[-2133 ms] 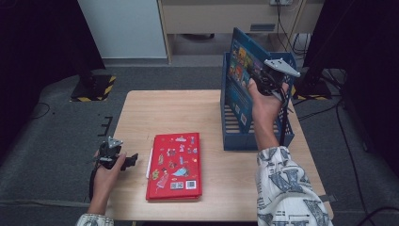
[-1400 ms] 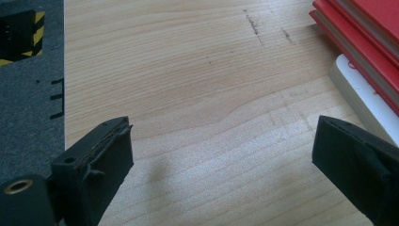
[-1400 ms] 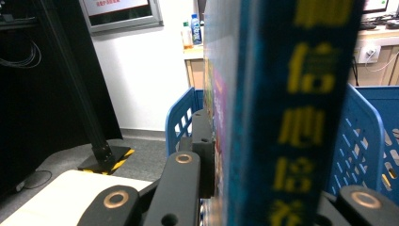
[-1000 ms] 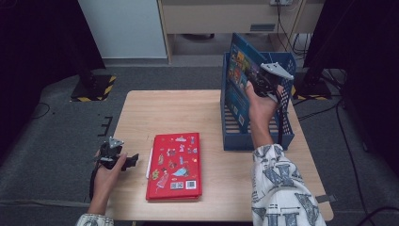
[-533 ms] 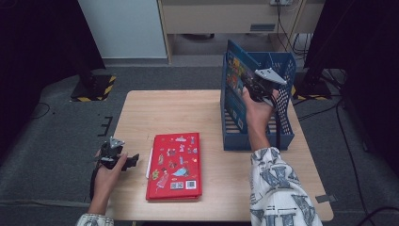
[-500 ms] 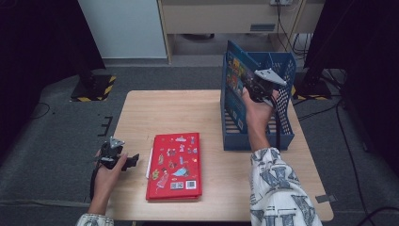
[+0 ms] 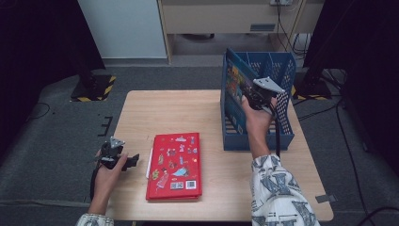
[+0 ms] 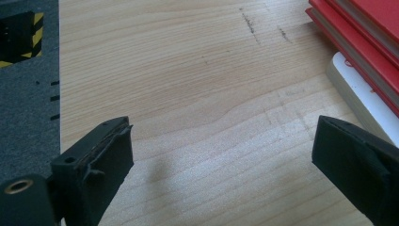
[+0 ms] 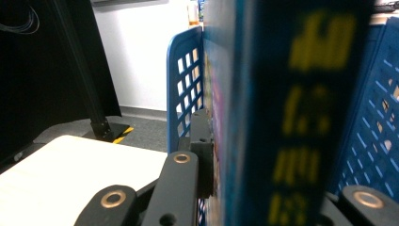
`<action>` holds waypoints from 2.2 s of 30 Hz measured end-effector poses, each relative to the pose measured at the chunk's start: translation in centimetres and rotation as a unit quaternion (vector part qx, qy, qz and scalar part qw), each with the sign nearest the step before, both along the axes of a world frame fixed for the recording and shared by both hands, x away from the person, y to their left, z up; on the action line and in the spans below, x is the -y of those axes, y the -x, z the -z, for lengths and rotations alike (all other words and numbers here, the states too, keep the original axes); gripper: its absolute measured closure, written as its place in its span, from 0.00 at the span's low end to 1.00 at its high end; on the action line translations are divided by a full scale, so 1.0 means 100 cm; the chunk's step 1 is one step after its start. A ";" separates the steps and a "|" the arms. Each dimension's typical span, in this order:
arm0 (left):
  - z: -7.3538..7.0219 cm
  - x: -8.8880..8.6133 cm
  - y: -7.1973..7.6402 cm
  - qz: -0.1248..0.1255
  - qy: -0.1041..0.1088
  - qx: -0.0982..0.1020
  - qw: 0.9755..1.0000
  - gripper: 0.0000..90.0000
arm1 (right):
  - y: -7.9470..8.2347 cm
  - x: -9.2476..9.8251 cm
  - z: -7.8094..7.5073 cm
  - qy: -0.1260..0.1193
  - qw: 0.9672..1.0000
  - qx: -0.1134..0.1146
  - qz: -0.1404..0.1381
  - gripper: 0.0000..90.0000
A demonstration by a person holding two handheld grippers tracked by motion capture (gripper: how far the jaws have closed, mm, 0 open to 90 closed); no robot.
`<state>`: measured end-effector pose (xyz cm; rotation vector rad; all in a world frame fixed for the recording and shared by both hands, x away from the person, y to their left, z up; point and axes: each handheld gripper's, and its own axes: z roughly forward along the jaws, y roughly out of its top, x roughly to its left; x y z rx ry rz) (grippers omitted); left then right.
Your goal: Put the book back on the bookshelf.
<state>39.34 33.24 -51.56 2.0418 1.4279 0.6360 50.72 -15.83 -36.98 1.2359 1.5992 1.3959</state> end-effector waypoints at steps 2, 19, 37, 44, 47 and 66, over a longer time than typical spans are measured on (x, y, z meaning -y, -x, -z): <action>0.000 0.000 0.000 0.000 -0.001 0.000 1.000 0.05 | 0.004 0.000 0.002 0.002 1.000 -0.003 -0.002 0.91; -0.001 0.001 0.001 0.001 -0.005 -0.001 1.000 0.06 | 0.026 0.011 0.009 -0.003 1.000 -0.015 -0.012 0.87; 0.000 0.002 0.001 0.002 -0.004 -0.001 1.000 0.06 | 0.034 0.008 -0.013 0.015 0.999 -0.004 -0.037 0.77; 0.000 0.003 0.000 0.005 -0.005 -0.002 1.000 0.06 | 0.031 0.009 -0.019 0.012 0.999 0.001 -0.035 0.81; 0.000 0.004 0.000 0.007 -0.006 -0.003 1.000 0.06 | 0.029 0.008 -0.022 0.012 0.999 0.002 -0.034 0.87; 0.001 0.004 0.000 0.009 -0.007 -0.004 1.000 0.06 | 0.019 -0.007 -0.026 0.046 0.998 0.036 0.005 0.93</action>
